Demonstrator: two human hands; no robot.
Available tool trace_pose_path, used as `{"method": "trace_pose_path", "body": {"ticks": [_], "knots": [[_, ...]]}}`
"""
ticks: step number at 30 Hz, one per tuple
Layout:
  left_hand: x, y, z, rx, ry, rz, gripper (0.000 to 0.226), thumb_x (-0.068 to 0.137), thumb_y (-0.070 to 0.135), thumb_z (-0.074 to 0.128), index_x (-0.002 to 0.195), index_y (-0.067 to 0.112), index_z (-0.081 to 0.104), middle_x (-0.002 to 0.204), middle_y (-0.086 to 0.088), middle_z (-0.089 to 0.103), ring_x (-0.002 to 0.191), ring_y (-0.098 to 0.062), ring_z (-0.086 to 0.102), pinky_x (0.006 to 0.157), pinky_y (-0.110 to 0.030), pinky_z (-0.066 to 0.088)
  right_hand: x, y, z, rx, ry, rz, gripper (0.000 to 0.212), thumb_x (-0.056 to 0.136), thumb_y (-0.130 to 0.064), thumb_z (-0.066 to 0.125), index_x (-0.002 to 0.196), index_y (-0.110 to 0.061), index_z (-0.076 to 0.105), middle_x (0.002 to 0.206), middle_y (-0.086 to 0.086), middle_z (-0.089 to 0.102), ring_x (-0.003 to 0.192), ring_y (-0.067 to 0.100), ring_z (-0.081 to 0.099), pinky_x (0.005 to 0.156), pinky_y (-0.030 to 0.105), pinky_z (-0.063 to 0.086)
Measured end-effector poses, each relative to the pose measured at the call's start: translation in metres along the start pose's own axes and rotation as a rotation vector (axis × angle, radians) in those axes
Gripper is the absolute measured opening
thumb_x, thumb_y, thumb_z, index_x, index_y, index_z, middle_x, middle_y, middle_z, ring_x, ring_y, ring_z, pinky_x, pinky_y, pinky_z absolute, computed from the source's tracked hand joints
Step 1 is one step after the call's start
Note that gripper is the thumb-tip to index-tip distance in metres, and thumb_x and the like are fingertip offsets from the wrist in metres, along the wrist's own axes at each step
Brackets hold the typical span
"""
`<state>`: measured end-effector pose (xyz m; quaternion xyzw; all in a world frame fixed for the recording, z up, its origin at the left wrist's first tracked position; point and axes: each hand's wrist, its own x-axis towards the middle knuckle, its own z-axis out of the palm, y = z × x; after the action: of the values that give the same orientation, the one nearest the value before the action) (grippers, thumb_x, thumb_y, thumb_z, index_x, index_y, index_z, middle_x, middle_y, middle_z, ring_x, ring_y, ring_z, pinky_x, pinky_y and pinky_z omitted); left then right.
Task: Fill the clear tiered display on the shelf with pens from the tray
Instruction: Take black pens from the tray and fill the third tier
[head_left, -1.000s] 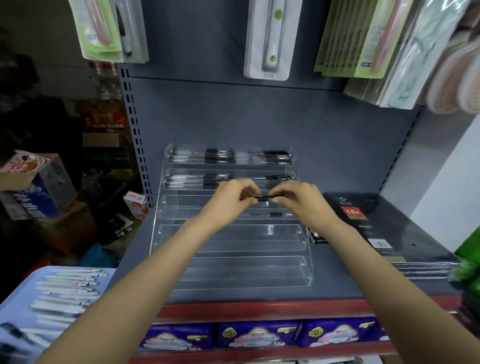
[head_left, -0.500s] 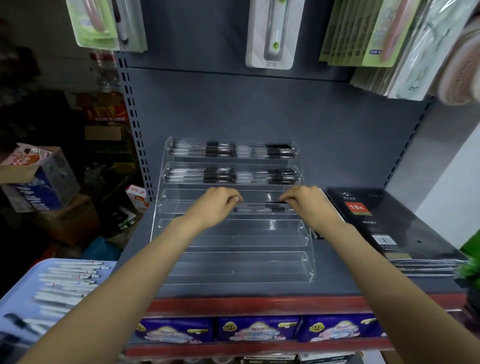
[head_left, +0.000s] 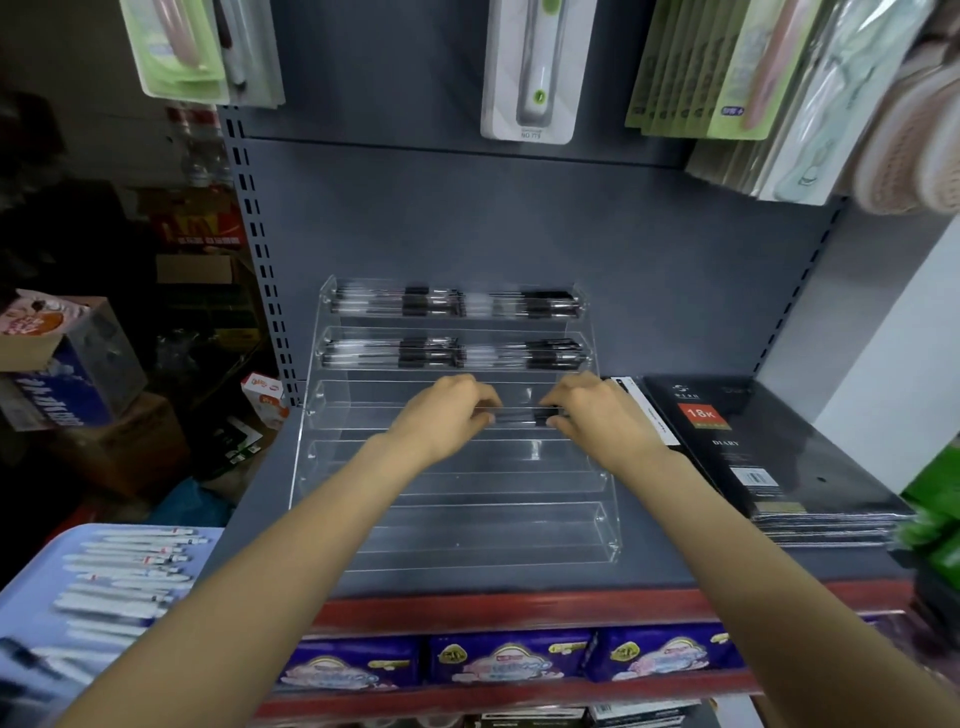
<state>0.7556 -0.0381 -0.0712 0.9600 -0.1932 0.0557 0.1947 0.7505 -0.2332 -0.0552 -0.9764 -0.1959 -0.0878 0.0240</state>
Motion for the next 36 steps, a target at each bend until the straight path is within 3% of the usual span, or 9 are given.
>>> {"method": "trace_pose_path", "body": {"ticks": [6,10,15,20,26,30,34,36], "knots": [[-0.008,-0.012,-0.003,0.029,0.024,-0.027,0.027,0.094,0.030,0.052,0.116,0.020,0.065,0.109,-0.004,0.056,0.103,-0.020,0.054,0.091,-0.036,0.046,0.000,0.004,0.005,0.071,-0.033,0.021,0.030,0.096,-0.020,0.050,0.123,-0.015,0.059,0.124,0.004,0.056,0.110,0.026,0.057,0.091,0.039,0.049],[-0.003,-0.008,0.000,0.000,-0.005,0.011,0.027,0.094,0.020,0.052,0.119,0.018,0.063,0.110,-0.004,0.056,0.104,-0.020,0.054,0.092,-0.030,0.043,0.001,0.004,0.003,0.071,-0.060,-0.004,0.032,0.095,-0.022,0.052,0.126,-0.015,0.056,0.127,0.004,0.054,0.122,0.022,0.046,0.098,0.037,0.045],[-0.002,-0.004,0.000,-0.028,-0.008,0.015,0.025,0.092,0.020,0.055,0.116,0.019,0.062,0.110,-0.001,0.060,0.103,-0.019,0.056,0.091,-0.037,0.047,0.001,0.002,0.005,0.103,-0.091,-0.002,0.027,0.094,-0.021,0.053,0.120,-0.017,0.058,0.121,0.004,0.056,0.110,0.026,0.056,0.093,0.041,0.047],[-0.011,-0.013,0.000,0.004,0.074,-0.042,0.022,0.092,0.026,0.056,0.111,0.017,0.064,0.108,-0.002,0.060,0.101,-0.019,0.056,0.090,-0.036,0.047,-0.001,0.002,0.008,0.146,-0.059,0.017,0.027,0.094,-0.017,0.052,0.120,-0.015,0.059,0.119,0.006,0.057,0.112,0.024,0.053,0.095,0.039,0.046],[-0.015,-0.012,0.002,-0.059,0.147,-0.013,0.027,0.092,0.023,0.057,0.118,0.017,0.061,0.115,-0.002,0.059,0.111,-0.019,0.053,0.098,-0.037,0.043,-0.004,-0.007,0.004,0.256,0.022,0.031,0.035,0.093,-0.022,0.054,0.127,-0.013,0.056,0.127,0.005,0.054,0.119,0.023,0.051,0.101,0.036,0.043],[-0.040,-0.021,-0.005,-0.219,0.309,-0.019,0.024,0.090,0.021,0.058,0.114,0.020,0.063,0.109,0.002,0.059,0.110,-0.016,0.052,0.097,-0.032,0.041,-0.007,-0.041,0.001,0.384,0.119,-0.014,0.033,0.092,-0.021,0.056,0.124,-0.013,0.059,0.122,0.005,0.058,0.114,0.020,0.054,0.099,0.028,0.042],[-0.094,-0.044,-0.026,-0.264,0.436,-0.004,0.022,0.091,0.017,0.057,0.111,0.022,0.064,0.102,0.008,0.059,0.101,-0.006,0.052,0.091,-0.020,0.038,-0.011,-0.103,0.000,0.524,0.185,-0.059,0.026,0.091,-0.016,0.058,0.116,-0.012,0.064,0.107,0.003,0.063,0.094,0.007,0.054,0.082,0.001,0.032],[-0.129,-0.068,-0.041,-0.269,0.470,-0.013,0.020,0.089,0.012,0.059,0.107,0.018,0.066,0.095,0.008,0.058,0.091,-0.003,0.054,0.082,-0.012,0.038,-0.010,-0.145,0.002,0.582,0.190,-0.087,0.023,0.090,-0.013,0.058,0.112,-0.011,0.066,0.099,0.002,0.062,0.088,0.003,0.050,0.077,-0.006,0.029]]}}
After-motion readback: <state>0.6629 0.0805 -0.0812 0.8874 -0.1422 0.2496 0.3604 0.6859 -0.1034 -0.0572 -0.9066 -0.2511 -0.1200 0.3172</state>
